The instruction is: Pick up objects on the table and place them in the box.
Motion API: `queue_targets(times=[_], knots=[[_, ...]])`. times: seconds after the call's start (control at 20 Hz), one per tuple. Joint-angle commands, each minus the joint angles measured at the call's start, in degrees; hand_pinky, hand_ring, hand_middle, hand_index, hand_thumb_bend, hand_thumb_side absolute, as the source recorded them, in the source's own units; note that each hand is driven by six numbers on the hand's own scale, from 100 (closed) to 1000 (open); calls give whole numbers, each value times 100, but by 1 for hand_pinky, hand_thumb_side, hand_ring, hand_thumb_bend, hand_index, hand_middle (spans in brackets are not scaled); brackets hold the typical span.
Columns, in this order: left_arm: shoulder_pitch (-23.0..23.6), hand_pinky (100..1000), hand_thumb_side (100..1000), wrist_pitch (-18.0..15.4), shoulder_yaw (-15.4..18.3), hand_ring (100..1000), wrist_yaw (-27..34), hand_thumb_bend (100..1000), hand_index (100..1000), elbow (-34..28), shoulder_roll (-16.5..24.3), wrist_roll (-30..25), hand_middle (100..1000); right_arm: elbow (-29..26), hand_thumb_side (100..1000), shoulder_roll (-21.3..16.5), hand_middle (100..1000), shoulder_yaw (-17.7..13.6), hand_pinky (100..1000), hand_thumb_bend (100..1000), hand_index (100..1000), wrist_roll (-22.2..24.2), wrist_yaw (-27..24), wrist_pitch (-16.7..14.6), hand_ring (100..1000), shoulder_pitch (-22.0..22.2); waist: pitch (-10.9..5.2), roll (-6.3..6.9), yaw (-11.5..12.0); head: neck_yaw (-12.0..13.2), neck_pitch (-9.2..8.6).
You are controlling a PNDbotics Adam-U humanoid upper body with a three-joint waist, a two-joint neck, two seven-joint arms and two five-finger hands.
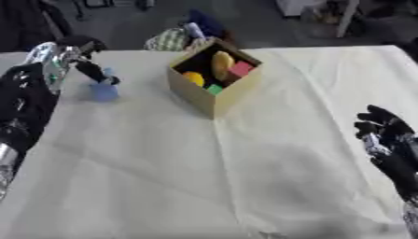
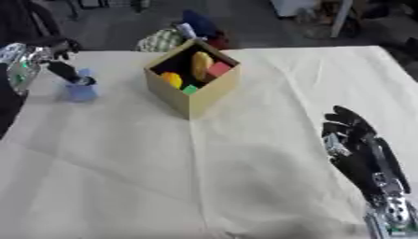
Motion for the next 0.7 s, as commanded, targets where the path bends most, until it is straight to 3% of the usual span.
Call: queue_targets(times=[0.05, 0.1, 0.5, 0.65, 0.7], knots=[[-67, 773, 246, 84, 82, 761, -85, 568, 906, 41, 122, 16, 818, -74, 450, -92, 780, -41, 786, 100, 897, 19, -9, -12, 802, -64, -78, -20, -9, -10, -16], [-52, 772, 258, 112, 86, 760, -101, 549, 905, 79, 113, 28, 817, -73, 450, -91, 780, -40, 786, 100, 897, 20, -10, -12, 802, -64, -76, -20, -12, -11, -16], [80, 707, 103, 208, 92, 675, -115, 449, 837, 297, -8, 258, 731, -75, 451, -83, 780, -41, 785, 100, 897, 24, -17, -12, 802, -75, -42, -26, -44, -9, -16], [96, 630, 100, 212, 93, 558, -104, 398, 731, 249, -19, 561, 577, -75, 451, -83, 780, -47, 785, 100, 897, 20, -20, -11, 802, -80, -35, -30, -48, -8, -16], [99, 623, 100, 211, 102, 549, -81, 394, 722, 198, -16, 683, 566, -75, 451, -83, 780, -49, 785, 100, 897, 17, -20, -10, 802, -81, -34, -30, -47, -7, -16]])
